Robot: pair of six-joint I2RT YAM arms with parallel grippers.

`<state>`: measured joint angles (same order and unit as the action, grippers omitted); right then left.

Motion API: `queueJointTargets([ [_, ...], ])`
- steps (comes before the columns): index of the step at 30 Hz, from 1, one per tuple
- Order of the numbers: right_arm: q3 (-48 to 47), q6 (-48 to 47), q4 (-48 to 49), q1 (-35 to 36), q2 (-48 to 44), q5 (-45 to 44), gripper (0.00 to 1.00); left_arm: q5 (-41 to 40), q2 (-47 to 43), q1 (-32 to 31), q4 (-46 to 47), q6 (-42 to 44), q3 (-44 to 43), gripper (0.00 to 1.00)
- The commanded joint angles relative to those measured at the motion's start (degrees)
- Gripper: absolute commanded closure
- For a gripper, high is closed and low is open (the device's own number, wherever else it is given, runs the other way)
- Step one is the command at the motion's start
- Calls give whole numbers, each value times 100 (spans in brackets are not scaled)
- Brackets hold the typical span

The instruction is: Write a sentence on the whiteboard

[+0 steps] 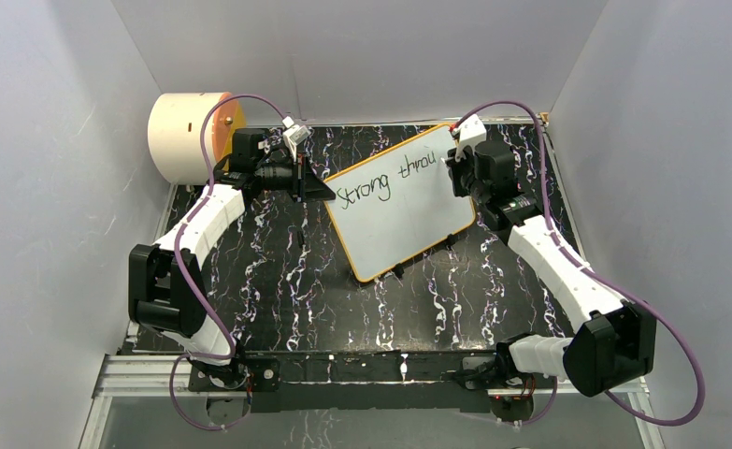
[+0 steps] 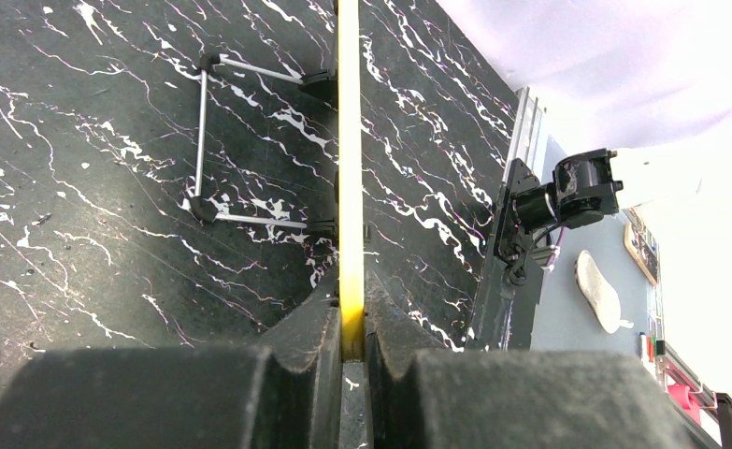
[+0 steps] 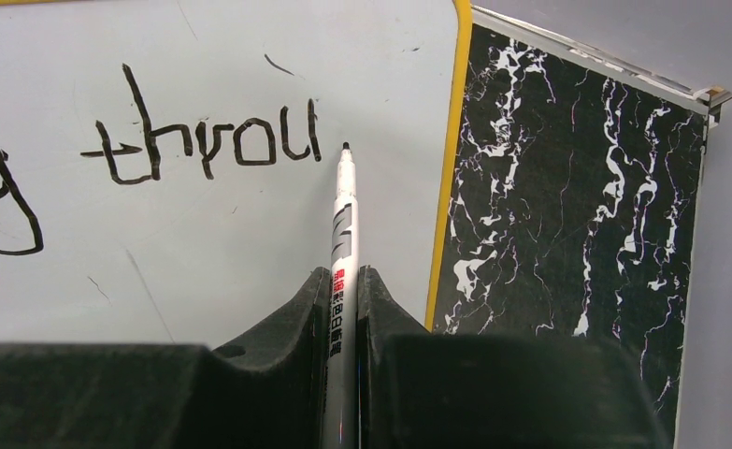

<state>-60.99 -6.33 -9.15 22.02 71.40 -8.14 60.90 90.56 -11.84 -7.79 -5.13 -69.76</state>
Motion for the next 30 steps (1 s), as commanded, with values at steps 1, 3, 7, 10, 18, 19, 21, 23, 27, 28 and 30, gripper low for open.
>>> queueJointTargets([
  [1, -345, -26, 378, -45, 39, 68, 100, 149, -144, -21, -144, 117, 46, 100],
  [3, -375, -26, 407, -49, 74, 84, 100, 150, -153, -21, -144, 117, 48, 100],
  [7, -411, -35, 439, -48, 136, 93, 100, 149, -153, -20, -146, 126, 41, 100],
  [10, -431, -40, 469, -41, 170, 94, 100, 158, -153, -21, -146, 126, 50, 100],
  [18, -517, -60, 545, -48, 222, 93, 100, 158, -162, -21, -144, 126, 51, 100],
  [19, -535, -61, 544, -49, 232, 98, 100, 161, -162, -18, -145, 126, 53, 100],
  [21, -545, -62, 567, -42, 245, 130, 100, 163, -162, -21, -144, 134, 53, 100],
  [23, -562, -60, 569, -49, 260, 173, 100, 159, -161, -21, -144, 127, 55, 100],
  [27, -580, -68, 497, -48, 283, 293, 100, 158, -162, -21, -146, 133, 53, 100],
  [28, -576, -73, 465, -49, 287, 311, 100, 160, -162, -15, -144, 128, 54, 100],
  [30, -568, -70, 399, -48, 272, 365, 100, 159, -162, -20, -144, 126, 56, 100],
])
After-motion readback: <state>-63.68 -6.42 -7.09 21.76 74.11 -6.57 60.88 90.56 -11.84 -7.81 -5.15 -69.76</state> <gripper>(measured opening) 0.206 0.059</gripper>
